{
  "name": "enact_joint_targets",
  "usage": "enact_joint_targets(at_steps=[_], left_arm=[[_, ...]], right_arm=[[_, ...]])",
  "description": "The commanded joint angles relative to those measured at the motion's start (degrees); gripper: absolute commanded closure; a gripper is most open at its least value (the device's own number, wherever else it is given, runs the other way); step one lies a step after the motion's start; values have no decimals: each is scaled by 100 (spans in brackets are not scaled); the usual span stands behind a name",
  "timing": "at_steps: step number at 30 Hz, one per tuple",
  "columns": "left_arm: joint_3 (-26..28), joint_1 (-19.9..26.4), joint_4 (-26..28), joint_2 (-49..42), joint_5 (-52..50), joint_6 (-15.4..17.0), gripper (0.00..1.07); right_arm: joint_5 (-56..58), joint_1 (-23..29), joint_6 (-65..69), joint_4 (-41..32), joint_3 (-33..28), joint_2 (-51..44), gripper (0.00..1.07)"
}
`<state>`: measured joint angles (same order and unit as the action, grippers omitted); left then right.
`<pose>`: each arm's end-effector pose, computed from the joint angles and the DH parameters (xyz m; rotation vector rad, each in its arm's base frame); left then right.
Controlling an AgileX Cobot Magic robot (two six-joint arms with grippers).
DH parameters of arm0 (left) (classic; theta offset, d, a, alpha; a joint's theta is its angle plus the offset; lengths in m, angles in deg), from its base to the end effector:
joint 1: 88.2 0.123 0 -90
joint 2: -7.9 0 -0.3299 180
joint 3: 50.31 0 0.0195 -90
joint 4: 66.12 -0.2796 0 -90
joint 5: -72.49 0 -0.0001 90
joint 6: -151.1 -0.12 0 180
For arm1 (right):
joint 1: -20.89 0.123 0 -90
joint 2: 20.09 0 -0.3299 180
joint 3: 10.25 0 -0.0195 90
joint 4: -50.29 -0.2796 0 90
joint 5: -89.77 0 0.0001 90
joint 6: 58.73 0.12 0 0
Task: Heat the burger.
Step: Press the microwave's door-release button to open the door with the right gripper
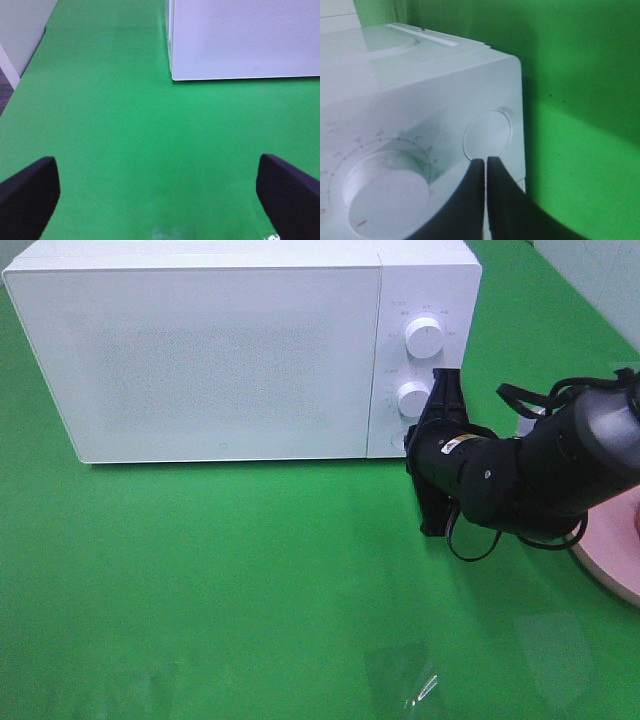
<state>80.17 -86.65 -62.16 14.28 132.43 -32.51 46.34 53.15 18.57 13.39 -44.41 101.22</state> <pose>0.0007 -0.0072 0.2804 0.0392 2.0196 -0.0253 0.3659 0.1724 0.1066 1.5287 1.5738 1.0452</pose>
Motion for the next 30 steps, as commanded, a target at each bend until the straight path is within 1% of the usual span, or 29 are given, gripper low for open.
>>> enact_joint_targets(at_steps=[1,3,9,19,22,25,27,30], left_arm=[[-11,-34,29,-109,-40,29,7],[-11,-34,29,-109,-40,29,7],[-11,-34,29,-109,-40,29,7],[-11,-34,29,-109,-40,29,7],[-11,-34,29,-109,-40,29,7],[-11,-34,29,-109,-40,29,7],[-11,-34,29,-109,-40,29,7],[-11,-34,29,-109,-40,29,7]], right_arm=[[11,-97,86,155,120,63,107],[17,-160,212,246,241,212,107],[11,-160,458,350,309,390,107],[-17,-160,498,367,636,642,107],[-183,-160,504,344,773,768,107],[-223,-160,504,332,779,768,107],[-447,-229,476,344,779,751,107],[-487,-315,453,367,779,710,107]])
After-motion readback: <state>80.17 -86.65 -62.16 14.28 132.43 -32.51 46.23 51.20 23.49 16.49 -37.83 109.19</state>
